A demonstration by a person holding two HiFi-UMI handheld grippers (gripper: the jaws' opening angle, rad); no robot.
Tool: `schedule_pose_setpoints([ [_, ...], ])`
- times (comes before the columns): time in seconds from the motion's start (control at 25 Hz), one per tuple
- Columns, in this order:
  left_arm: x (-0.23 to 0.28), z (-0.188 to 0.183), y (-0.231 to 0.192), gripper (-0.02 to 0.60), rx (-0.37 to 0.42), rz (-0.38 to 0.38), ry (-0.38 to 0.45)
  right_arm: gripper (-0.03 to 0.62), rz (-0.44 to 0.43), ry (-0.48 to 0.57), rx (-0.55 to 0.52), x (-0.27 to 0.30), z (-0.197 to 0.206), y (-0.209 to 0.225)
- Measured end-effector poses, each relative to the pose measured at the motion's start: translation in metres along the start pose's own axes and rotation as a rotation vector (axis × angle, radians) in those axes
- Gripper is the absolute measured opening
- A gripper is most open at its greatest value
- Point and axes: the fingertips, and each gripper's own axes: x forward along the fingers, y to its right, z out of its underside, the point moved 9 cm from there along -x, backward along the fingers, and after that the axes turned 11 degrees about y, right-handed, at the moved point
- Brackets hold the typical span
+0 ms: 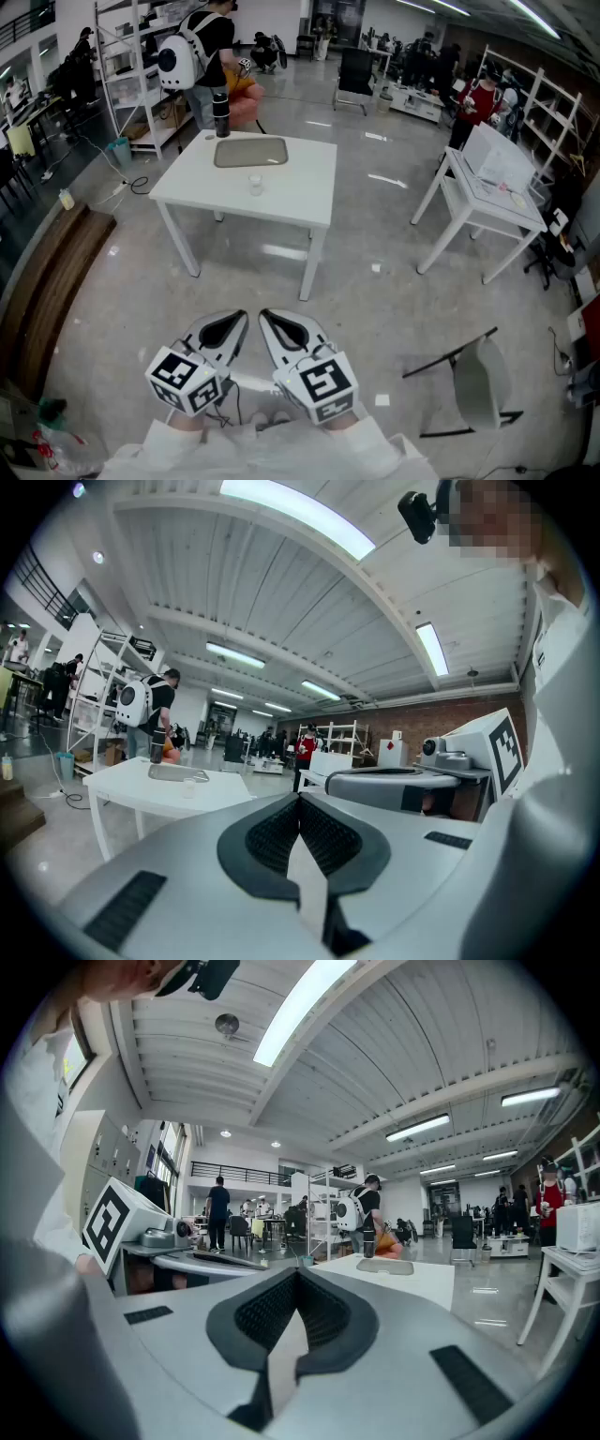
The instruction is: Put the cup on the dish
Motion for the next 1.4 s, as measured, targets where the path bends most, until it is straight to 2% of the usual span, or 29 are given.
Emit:
schedule_pose_setpoints([
  [0.4,0.002,0.005,-0.009,0.008,-0.004,-0.002,-0.017,0.011,0.006,-0.013,-0.003,0.002,0.009,0.005],
  [0.56,0.007,0.007,-0.009,0.008,-0.010,-0.003,-0.017,0.011,-0.001,0.012,0.048,0.003,0.013,0.013],
  [0.68,0.011,0.010,-0.009,0.008,-0.020,-0.002,-0.011,0.011,-0.002,-0.012,0.058,0.005,0.017,0.019],
  [0.88,0.016,0.024,0.000,0.008,-0.006,0.004,-0.055,0.011,-0.059,-0.030,0.031,0.000,0.023,0.032],
  [1.08,0.017,0.035,0.000,0.008,-0.051,-0.031,-0.055,0.011,-0.024,-0.069,0.083,-0.012,0.035,0.043],
  [1.24,0.031,0.034,-0.008,0.008,-0.017,-0.005,-0.073,0.011,-0.015,-0.060,0.094,-0.003,0.043,0.056],
  [1.4,0.050,0.036,-0.030,0.008,-0.025,0.001,-0.074,0.011,-0.013,-0.055,0.097,0.023,0.048,0.074],
])
